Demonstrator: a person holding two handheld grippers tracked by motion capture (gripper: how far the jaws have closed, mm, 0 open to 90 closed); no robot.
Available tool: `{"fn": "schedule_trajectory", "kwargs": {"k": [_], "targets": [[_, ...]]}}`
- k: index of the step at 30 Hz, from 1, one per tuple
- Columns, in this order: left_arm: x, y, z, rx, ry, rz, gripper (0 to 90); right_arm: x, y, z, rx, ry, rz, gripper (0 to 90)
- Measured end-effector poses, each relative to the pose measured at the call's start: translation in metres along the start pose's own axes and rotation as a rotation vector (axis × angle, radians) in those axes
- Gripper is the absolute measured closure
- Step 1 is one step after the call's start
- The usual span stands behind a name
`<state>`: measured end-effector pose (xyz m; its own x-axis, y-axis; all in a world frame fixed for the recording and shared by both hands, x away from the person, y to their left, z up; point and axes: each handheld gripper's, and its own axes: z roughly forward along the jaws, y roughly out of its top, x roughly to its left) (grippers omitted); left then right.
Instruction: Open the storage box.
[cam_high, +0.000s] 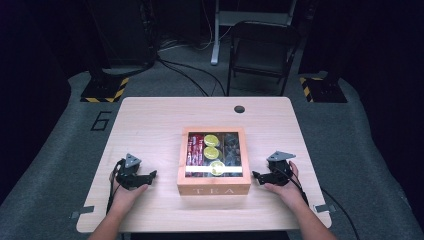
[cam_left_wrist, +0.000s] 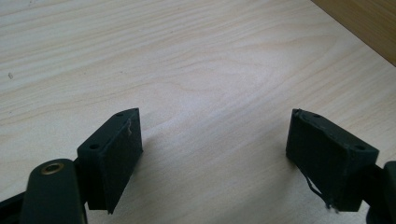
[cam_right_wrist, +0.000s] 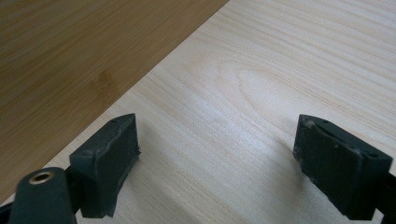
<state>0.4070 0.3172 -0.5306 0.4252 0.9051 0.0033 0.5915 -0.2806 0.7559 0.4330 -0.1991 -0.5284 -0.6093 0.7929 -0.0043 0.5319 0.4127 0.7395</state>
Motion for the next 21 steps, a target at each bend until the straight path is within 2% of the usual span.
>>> {"fn": "schedule_trajectory", "kwargs": {"k": [21], "targets": [[0.0,-0.0003,-0.0003,-0.002,-0.002,-0.002,18.5,0.0021,-0.0008,-0.0011,0.0,-0.004,0.015,14.7]]}}
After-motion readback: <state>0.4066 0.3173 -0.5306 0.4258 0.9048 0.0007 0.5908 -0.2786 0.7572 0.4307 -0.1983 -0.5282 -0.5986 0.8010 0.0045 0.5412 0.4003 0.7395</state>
